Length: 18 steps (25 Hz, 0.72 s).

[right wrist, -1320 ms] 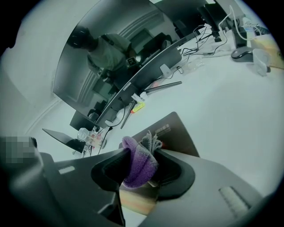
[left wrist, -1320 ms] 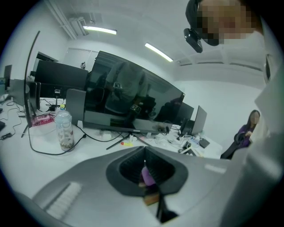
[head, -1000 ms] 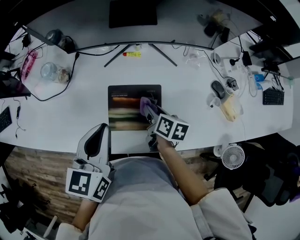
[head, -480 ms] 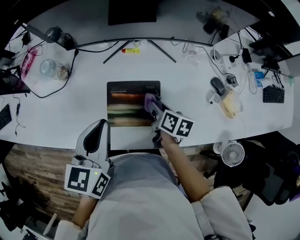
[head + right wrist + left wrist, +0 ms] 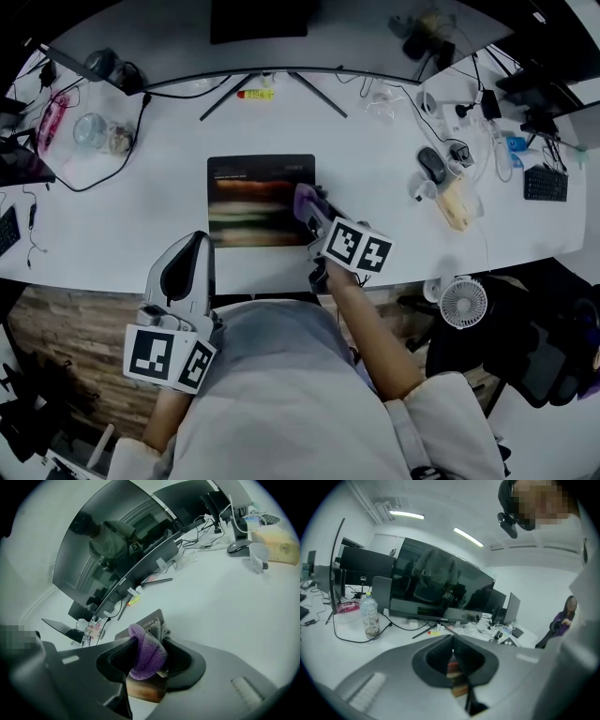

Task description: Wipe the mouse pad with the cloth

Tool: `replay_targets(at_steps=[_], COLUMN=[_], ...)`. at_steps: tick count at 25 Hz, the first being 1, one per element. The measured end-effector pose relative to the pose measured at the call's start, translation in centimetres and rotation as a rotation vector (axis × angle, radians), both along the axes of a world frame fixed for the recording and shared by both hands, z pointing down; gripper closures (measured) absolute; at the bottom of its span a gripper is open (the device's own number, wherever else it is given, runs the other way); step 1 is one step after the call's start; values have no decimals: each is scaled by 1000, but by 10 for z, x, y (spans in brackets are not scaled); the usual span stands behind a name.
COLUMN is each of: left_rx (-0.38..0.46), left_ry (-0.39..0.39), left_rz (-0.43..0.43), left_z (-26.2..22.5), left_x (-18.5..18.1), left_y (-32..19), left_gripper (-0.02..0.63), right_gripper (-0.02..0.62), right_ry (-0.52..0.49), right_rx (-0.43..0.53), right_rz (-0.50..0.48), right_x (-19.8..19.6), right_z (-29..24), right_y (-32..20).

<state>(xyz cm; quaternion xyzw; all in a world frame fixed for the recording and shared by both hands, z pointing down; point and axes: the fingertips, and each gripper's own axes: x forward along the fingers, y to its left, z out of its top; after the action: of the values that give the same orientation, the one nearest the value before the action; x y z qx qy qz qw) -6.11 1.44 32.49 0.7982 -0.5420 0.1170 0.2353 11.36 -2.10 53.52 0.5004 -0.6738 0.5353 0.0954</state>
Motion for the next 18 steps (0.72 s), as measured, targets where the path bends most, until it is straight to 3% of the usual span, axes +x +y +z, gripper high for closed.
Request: replay_targets(at_steps=[18], left_rx=[6], left_ry=[4], left_rz=[-12], left_z=[-2], left_x=[-6], left_y=[-6], left_gripper=[606], right_gripper=[439], right_ry=[54], right_rx=[3], right_rz=[-5], right_x=[10], right_z=[-1], right_y=[19])
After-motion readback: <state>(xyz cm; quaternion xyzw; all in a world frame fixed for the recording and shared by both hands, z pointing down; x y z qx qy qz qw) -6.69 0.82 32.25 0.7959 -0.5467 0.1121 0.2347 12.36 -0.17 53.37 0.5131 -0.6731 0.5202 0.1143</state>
